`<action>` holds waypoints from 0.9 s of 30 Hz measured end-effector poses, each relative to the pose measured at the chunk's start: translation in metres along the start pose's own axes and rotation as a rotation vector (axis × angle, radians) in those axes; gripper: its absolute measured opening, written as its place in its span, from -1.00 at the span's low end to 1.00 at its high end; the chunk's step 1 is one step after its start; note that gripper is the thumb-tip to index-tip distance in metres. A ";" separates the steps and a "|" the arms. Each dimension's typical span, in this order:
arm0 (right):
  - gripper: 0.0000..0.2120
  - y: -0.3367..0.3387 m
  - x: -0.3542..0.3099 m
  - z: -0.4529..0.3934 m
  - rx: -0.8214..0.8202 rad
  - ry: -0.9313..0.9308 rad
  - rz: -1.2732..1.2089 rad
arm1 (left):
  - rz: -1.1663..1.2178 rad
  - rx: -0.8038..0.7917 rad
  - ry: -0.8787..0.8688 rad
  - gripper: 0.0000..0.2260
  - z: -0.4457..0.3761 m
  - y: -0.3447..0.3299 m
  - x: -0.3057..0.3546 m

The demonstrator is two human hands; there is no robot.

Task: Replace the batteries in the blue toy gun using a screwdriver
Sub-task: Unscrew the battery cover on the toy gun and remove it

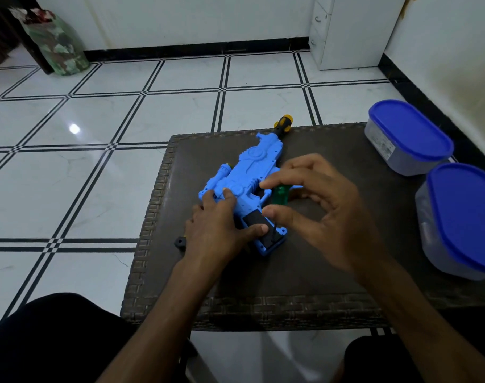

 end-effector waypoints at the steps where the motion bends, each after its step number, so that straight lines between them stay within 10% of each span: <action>1: -0.76 0.000 0.001 0.000 0.017 0.000 0.005 | 0.005 0.000 0.002 -0.10 0.000 0.000 0.000; 27: -0.80 0.000 -0.003 0.001 0.021 -0.007 -0.001 | -0.007 0.001 -0.002 -0.09 0.000 0.001 0.000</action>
Point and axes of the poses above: each hand's wrist, its own z-axis away from the middle knuckle, its own y-axis out of the back of the hand, x = y × z, the point moved 4 cm from there along -z, towards the middle knuckle
